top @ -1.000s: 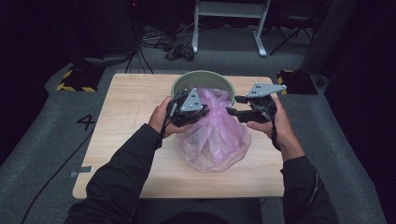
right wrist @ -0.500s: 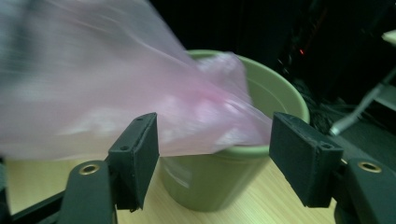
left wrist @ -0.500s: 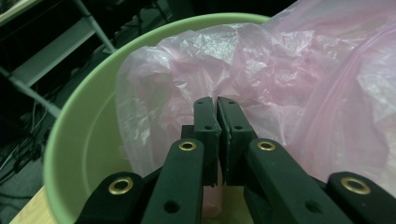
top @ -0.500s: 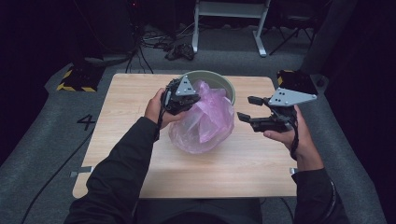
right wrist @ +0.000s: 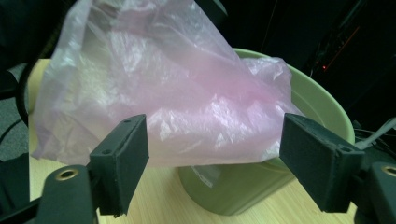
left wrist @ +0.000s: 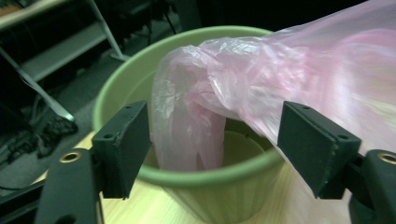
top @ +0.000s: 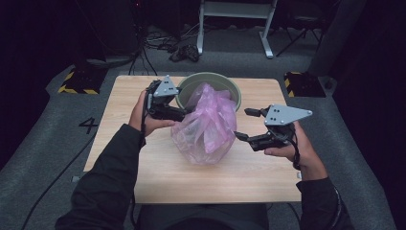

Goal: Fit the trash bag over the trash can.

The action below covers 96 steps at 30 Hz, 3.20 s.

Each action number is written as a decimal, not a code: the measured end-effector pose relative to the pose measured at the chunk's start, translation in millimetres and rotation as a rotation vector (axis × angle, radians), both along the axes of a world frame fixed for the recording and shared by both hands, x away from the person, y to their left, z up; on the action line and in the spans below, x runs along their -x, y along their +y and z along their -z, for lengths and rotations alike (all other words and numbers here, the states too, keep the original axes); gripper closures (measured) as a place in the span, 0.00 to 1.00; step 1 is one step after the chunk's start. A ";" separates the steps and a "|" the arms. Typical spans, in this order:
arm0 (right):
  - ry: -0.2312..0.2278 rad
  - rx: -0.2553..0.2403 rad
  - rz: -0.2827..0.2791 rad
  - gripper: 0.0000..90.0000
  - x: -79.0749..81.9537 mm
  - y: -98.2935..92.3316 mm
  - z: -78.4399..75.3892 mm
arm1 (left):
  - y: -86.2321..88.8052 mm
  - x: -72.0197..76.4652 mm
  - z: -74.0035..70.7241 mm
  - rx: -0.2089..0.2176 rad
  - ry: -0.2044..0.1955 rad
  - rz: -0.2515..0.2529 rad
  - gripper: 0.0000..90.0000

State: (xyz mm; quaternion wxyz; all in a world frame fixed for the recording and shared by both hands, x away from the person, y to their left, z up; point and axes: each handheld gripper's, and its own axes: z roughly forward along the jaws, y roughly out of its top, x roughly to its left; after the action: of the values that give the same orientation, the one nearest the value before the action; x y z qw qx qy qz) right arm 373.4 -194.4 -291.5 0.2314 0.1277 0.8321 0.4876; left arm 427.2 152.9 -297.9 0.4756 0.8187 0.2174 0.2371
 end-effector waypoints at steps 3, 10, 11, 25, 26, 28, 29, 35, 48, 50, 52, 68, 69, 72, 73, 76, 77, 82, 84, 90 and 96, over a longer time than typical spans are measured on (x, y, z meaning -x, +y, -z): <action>0.009 0.012 0.013 0.29 -0.7 -1.5 2.9 | 9.4 20.4 -1.2 0.011 -0.030 0.020 0.26; 0.021 0.024 0.057 0.29 -3.6 -7.1 7.8 | 13.6 57.7 15.0 -0.005 -0.019 0.087 0.19; 0.023 0.026 0.061 0.29 -4.2 -7.5 8.9 | 14.3 62.2 17.8 0.006 -0.010 0.098 0.19; 0.018 -0.044 0.093 0.30 1.8 -24.1 -1.1 | -6.9 62.2 63.9 0.015 0.107 0.046 0.42; 0.036 -0.077 0.091 0.30 4.8 -24.6 -6.9 | -7.7 60.1 64.4 0.012 0.104 0.035 0.45; 0.023 -0.099 0.095 0.30 11.0 -22.8 -16.9 | -8.4 56.2 64.7 0.016 0.104 0.042 0.55; 0.011 -0.104 0.093 0.30 13.5 -21.5 -20.6 | -9.1 54.1 64.7 0.017 0.103 0.041 0.58; -0.065 -0.120 0.040 0.30 28.8 -7.3 -40.6 | -16.1 52.4 60.7 -0.040 0.051 0.036 0.78; -0.100 0.017 -0.024 0.33 25.0 48.7 -29.4 | -16.5 42.5 45.0 -0.069 -0.016 -0.010 0.90; -0.061 0.065 0.006 0.37 15.1 51.1 -16.8 | -13.3 41.6 44.9 -0.056 -0.014 -0.019 0.91; -0.033 0.097 0.043 0.39 8.2 50.4 -7.9 | -10.3 41.5 44.9 -0.048 -0.011 -0.008 0.91; 0.055 0.105 0.284 0.35 -10.6 -5.6 44.5 | -0.2 43.4 49.2 -0.043 -0.013 0.014 0.93; 0.048 0.097 0.285 0.34 -10.2 -9.0 45.5 | -0.6 43.3 49.4 -0.045 -0.013 0.016 0.93; 0.023 0.065 0.279 0.31 -5.9 -16.9 43.5 | -2.3 43.4 49.0 -0.057 -0.022 0.016 0.92; 0.008 0.058 0.280 0.30 -3.9 -19.3 41.7 | -2.8 43.5 48.9 -0.057 -0.023 0.016 0.92; -0.015 0.016 0.262 0.28 3.0 -29.7 35.6 | -3.6 43.4 49.5 -0.060 -0.022 0.018 0.92; -0.020 0.002 0.263 0.28 5.4 -33.0 33.8 | -3.8 43.4 49.4 -0.063 -0.025 0.019 0.92; -0.041 -0.036 0.248 0.27 15.1 -49.7 25.8 | -5.7 44.8 49.6 -0.075 -0.034 0.022 0.92; -0.047 -0.053 0.254 0.29 17.7 -55.7 22.2 | -5.7 45.4 50.2 -0.085 -0.038 0.026 0.94; -0.065 0.015 0.298 0.31 17.0 -50.5 22.2 | -10.6 47.0 50.9 -0.091 -0.033 0.018 0.78; -0.145 0.041 0.270 0.29 23.2 -33.9 13.8 | -18.8 53.4 48.0 -0.010 -0.009 0.018 0.35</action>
State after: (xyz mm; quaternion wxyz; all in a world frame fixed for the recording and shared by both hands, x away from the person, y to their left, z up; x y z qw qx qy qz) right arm 350.2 -228.2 -305.3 0.3569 0.1980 0.7982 0.4430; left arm 373.8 134.1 -345.9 0.4746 0.8220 0.2068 0.2374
